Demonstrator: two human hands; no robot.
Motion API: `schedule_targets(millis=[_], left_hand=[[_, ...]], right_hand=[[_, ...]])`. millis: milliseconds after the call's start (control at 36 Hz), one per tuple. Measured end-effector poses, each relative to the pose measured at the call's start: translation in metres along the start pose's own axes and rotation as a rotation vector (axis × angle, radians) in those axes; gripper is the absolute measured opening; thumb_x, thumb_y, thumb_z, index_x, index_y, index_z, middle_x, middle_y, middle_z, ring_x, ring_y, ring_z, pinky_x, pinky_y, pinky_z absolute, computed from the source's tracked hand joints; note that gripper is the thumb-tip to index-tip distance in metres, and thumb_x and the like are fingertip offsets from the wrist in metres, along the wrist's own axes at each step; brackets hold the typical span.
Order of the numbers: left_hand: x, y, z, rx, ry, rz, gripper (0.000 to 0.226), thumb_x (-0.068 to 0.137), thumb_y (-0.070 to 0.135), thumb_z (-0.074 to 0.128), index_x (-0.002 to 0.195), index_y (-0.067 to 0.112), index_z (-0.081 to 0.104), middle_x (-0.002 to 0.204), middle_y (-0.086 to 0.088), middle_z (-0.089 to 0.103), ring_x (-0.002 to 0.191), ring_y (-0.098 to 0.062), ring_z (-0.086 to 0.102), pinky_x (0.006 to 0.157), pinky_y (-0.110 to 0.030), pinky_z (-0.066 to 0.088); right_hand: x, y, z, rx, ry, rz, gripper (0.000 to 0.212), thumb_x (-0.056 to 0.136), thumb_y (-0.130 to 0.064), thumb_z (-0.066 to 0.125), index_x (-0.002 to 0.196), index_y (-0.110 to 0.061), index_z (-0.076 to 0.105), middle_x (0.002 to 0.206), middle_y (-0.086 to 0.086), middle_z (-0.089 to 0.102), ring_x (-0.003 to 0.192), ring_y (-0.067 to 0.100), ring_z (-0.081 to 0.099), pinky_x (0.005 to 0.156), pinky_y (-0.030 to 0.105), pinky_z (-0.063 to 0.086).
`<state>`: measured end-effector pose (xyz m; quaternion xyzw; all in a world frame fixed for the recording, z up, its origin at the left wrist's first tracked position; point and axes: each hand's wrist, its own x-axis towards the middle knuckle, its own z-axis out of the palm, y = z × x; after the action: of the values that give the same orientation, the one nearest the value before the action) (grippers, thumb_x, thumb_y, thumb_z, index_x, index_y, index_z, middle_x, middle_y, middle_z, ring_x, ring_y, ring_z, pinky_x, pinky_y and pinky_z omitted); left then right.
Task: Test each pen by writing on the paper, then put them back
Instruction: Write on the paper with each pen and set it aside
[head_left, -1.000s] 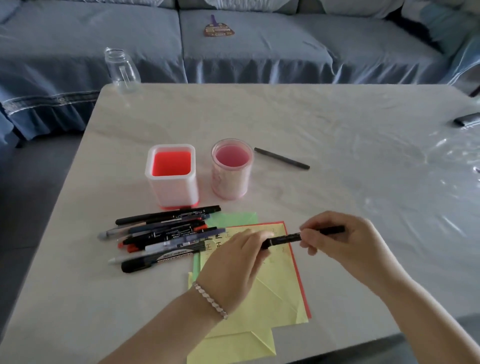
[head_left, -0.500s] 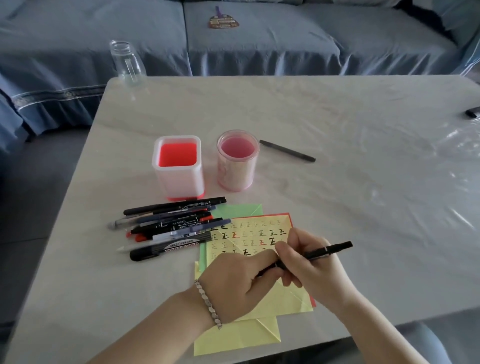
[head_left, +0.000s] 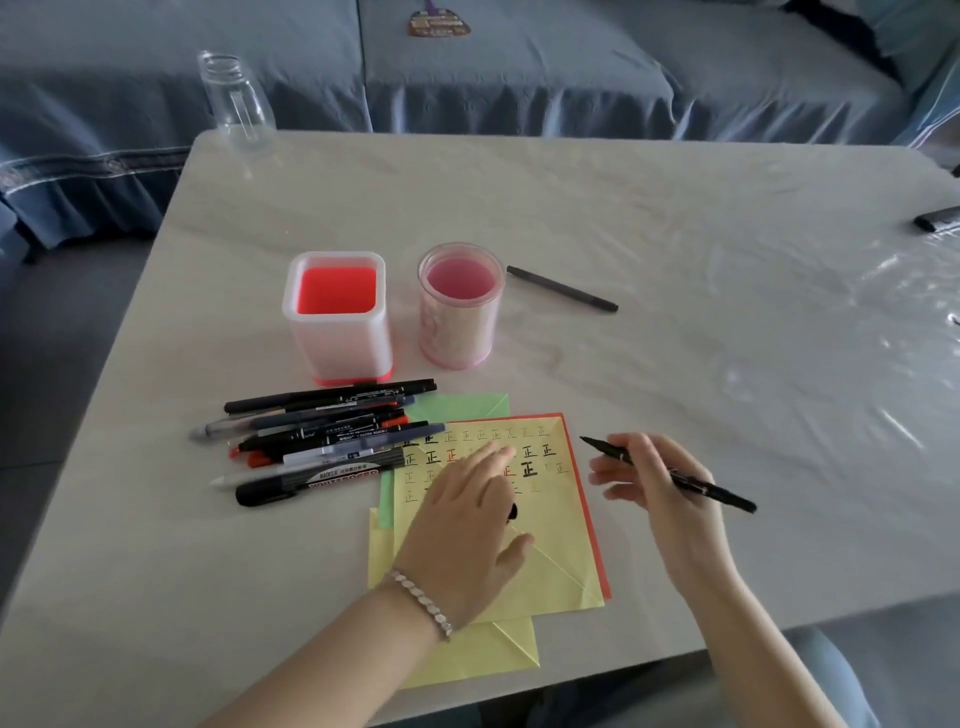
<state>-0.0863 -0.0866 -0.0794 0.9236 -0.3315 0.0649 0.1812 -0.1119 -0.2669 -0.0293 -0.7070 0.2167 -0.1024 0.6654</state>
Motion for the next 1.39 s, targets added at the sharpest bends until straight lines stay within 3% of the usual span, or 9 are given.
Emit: schedule_targets(millis=[139, 333, 444, 639, 806, 917, 1056, 1194, 1389], left_hand=[[0.000, 0.010, 0.019, 0.004, -0.107, -0.045, 0.037, 0.080, 0.052, 0.034, 0.080, 0.018, 0.049, 0.136, -0.011, 0.048, 0.131, -0.025, 0.038, 0.109, -0.041, 0.026], [-0.002, 0.006, 0.023, -0.014, -0.170, -0.058, 0.048, 0.086, 0.054, 0.033, 0.093, 0.013, 0.057, 0.148, -0.008, 0.028, 0.139, -0.023, 0.014, 0.111, -0.033, 0.003], [-0.002, 0.006, 0.024, 0.004, -0.187, -0.053, 0.054, 0.084, 0.055, 0.036, 0.097, 0.010, 0.062, 0.139, -0.011, 0.045, 0.133, -0.026, 0.034, 0.107, -0.037, 0.018], [-0.003, 0.006, 0.025, -0.026, -0.143, -0.052, 0.045, 0.083, 0.054, 0.038, 0.084, 0.013, 0.058, 0.138, -0.013, 0.046, 0.132, -0.027, 0.036, 0.107, -0.037, 0.018], [-0.002, 0.006, 0.026, -0.028, -0.131, -0.044, 0.049, 0.082, 0.053, 0.038, 0.086, 0.009, 0.060, 0.137, -0.014, 0.047, 0.131, -0.029, 0.039, 0.105, -0.039, 0.020], [-0.001, 0.007, 0.025, -0.025, -0.144, -0.051, 0.052, 0.082, 0.053, 0.037, 0.092, 0.008, 0.062, 0.137, -0.014, 0.047, 0.131, -0.028, 0.039, 0.105, -0.038, 0.020], [-0.001, 0.007, 0.024, -0.015, -0.161, -0.048, 0.054, 0.082, 0.053, 0.037, 0.092, 0.007, 0.062, 0.136, -0.014, 0.047, 0.130, -0.028, 0.039, 0.106, -0.038, 0.019], [0.000, 0.007, 0.023, -0.002, -0.169, -0.050, 0.057, 0.081, 0.053, 0.037, 0.096, 0.005, 0.063, 0.137, -0.014, 0.047, 0.131, -0.028, 0.039, 0.105, -0.038, 0.020], [-0.001, 0.007, 0.024, -0.019, -0.137, -0.044, 0.047, 0.081, 0.052, 0.039, 0.085, 0.009, 0.060, 0.136, -0.014, 0.048, 0.130, -0.028, 0.039, 0.105, -0.038, 0.020]], right_hand=[[0.010, 0.015, 0.015, -0.080, 0.145, -0.028, 0.024, 0.084, -0.011, 0.064, 0.062, -0.006, 0.056, 0.043, 0.001, 0.057, 0.041, 0.012, 0.050, 0.044, 0.019, 0.042], [0.016, 0.033, 0.034, -0.111, 0.290, -0.035, 0.045, 0.082, -0.023, 0.067, 0.050, -0.008, 0.041, 0.036, -0.002, 0.042, 0.033, 0.007, 0.035, 0.039, 0.017, 0.031], [0.014, 0.044, 0.039, -0.200, 0.323, -0.114, 0.045, 0.085, -0.009, 0.061, 0.048, -0.010, 0.036, 0.035, -0.009, 0.036, 0.037, 0.005, 0.032, 0.040, 0.013, 0.025], [0.014, 0.051, 0.038, -0.222, 0.324, -0.164, 0.045, 0.085, -0.003, 0.057, 0.048, -0.012, 0.032, 0.038, -0.008, 0.035, 0.040, 0.006, 0.030, 0.042, 0.014, 0.024], [0.014, 0.051, 0.038, -0.235, 0.312, -0.179, 0.041, 0.084, -0.002, 0.058, 0.050, -0.003, 0.036, 0.041, -0.009, 0.030, 0.040, 0.005, 0.031, 0.042, 0.012, 0.026], [0.014, 0.050, 0.039, -0.244, 0.311, -0.182, 0.039, 0.084, -0.002, 0.059, 0.051, 0.004, 0.038, 0.044, 0.000, 0.032, 0.042, 0.007, 0.031, 0.042, 0.013, 0.025], [0.014, 0.052, 0.038, -0.257, 0.304, -0.190, 0.041, 0.083, -0.003, 0.059, 0.049, -0.005, 0.037, 0.042, -0.002, 0.036, 0.040, 0.005, 0.033, 0.041, 0.012, 0.025], [0.014, 0.053, 0.039, -0.274, 0.286, -0.201, 0.039, 0.083, -0.002, 0.059, 0.051, 0.004, 0.038, 0.045, 0.006, 0.034, 0.045, 0.010, 0.031, 0.042, 0.016, 0.024], [0.014, 0.054, 0.039, -0.291, 0.354, -0.199, 0.043, 0.083, -0.003, 0.059, 0.048, -0.010, 0.035, 0.043, -0.002, 0.030, 0.042, 0.008, 0.030, 0.043, 0.015, 0.024]])
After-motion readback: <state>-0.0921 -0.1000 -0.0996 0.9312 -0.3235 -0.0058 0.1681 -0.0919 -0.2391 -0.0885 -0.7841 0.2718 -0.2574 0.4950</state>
